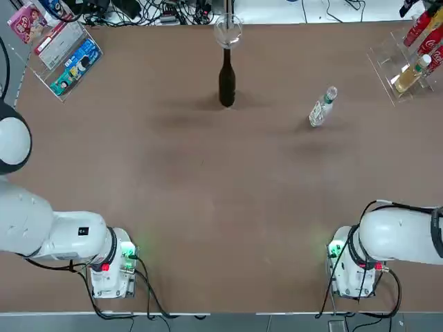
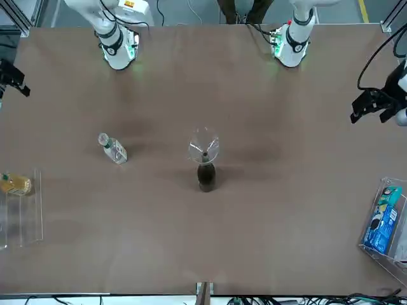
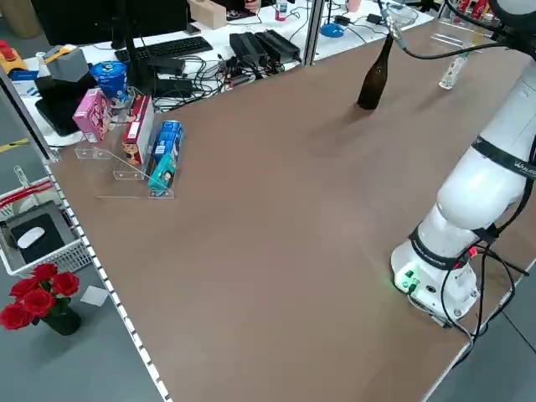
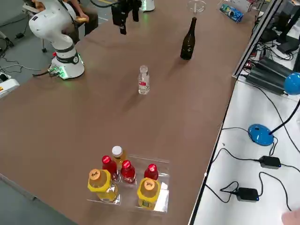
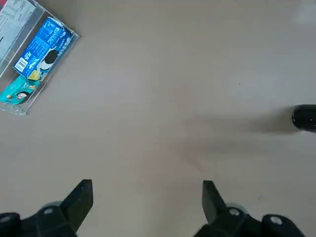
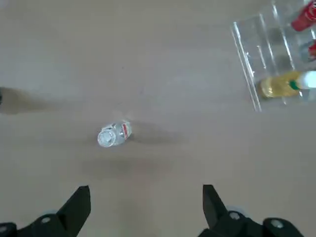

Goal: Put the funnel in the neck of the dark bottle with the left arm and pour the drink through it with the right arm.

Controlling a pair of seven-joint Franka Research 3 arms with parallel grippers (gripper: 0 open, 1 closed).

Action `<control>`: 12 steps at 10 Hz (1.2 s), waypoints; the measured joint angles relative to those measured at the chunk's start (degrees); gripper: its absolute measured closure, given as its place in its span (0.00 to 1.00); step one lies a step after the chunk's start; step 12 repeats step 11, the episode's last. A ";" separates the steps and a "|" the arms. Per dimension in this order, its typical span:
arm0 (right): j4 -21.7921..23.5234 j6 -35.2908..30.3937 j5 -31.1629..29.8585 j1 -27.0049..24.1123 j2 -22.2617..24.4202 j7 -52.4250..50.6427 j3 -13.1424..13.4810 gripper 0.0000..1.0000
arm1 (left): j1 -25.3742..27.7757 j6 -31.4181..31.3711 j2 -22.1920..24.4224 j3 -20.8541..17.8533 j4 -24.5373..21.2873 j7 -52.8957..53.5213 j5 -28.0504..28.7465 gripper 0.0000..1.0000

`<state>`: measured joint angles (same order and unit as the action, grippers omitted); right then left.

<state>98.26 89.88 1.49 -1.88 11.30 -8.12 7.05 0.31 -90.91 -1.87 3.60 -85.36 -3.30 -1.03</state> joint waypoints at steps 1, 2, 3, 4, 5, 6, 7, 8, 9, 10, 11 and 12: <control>-0.27 -1.56 -0.98 -1.85 0.55 1.96 -2.01 0.00 | 0.00 0.00 0.00 0.00 0.00 0.00 0.00 0.02; -0.89 -3.39 -1.63 -3.04 0.81 3.83 -3.47 0.00 | 0.00 0.00 0.00 0.00 0.00 0.00 0.00 0.02; -1.73 -5.06 -1.90 -3.75 0.89 5.19 -4.38 0.00 | -0.01 0.00 0.00 0.00 0.00 0.00 0.00 0.02; -2.08 -5.67 -1.95 -4.15 0.90 5.62 -4.73 0.00 | -0.01 0.00 -0.01 0.00 0.00 0.00 0.00 0.02; -2.08 -5.81 -1.95 -4.46 0.86 5.69 -4.90 0.00 | 0.00 0.00 -0.02 0.00 0.00 0.00 0.00 0.02; -2.08 -5.83 -1.95 -4.52 0.81 5.75 -4.98 0.00 | 0.00 0.00 -0.03 0.00 0.00 0.00 0.00 0.02; -2.08 -5.83 -1.95 -4.52 0.77 5.77 -5.11 0.00 | -0.01 0.00 -0.03 0.00 0.00 0.00 0.00 0.02; -2.08 -5.83 -1.95 -4.52 0.77 5.78 -5.26 0.00 | -0.01 0.00 -0.03 0.00 0.00 0.00 0.00 0.02; -2.08 -5.73 -1.95 -4.52 0.77 5.79 -5.39 0.00 | 0.00 0.00 -0.03 0.00 0.00 0.00 0.00 0.02; -2.08 -5.64 -1.95 -4.52 0.76 5.80 -5.52 0.00 | 0.00 0.00 -0.03 0.00 0.00 0.00 0.00 0.02; -2.08 -5.50 -1.95 -4.51 0.72 5.81 -5.68 0.00 | -0.01 0.00 -0.03 0.00 0.00 0.00 0.00 0.02; -2.08 -5.50 -1.95 -4.51 0.72 5.81 -5.68 0.00 | -0.01 0.00 -0.03 0.00 0.00 0.00 0.00 0.02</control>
